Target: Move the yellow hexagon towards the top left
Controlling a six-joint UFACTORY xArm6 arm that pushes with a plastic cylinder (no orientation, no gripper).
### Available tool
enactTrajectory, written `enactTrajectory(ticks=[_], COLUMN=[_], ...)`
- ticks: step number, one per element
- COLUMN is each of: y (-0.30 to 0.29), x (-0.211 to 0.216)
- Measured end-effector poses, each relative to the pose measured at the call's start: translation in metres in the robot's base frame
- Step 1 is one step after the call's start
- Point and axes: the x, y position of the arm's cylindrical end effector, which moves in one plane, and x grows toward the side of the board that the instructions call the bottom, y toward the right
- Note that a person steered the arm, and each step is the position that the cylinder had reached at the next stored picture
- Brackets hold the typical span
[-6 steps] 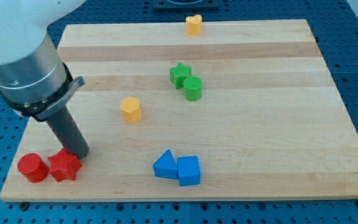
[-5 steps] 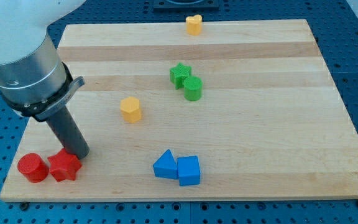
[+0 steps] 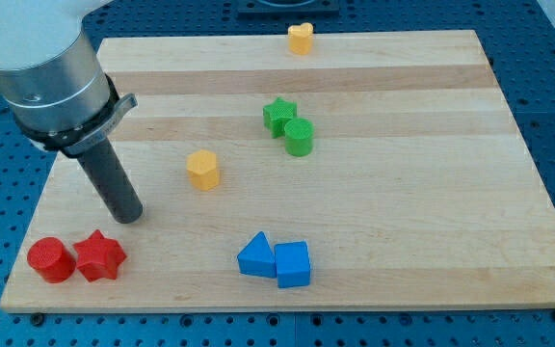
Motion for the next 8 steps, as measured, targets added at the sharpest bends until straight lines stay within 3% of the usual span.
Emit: enactTrajectory(ticks=[3, 6, 8], y=[0.000, 0.076, 0.087], x=[-0.018, -0.018, -0.028])
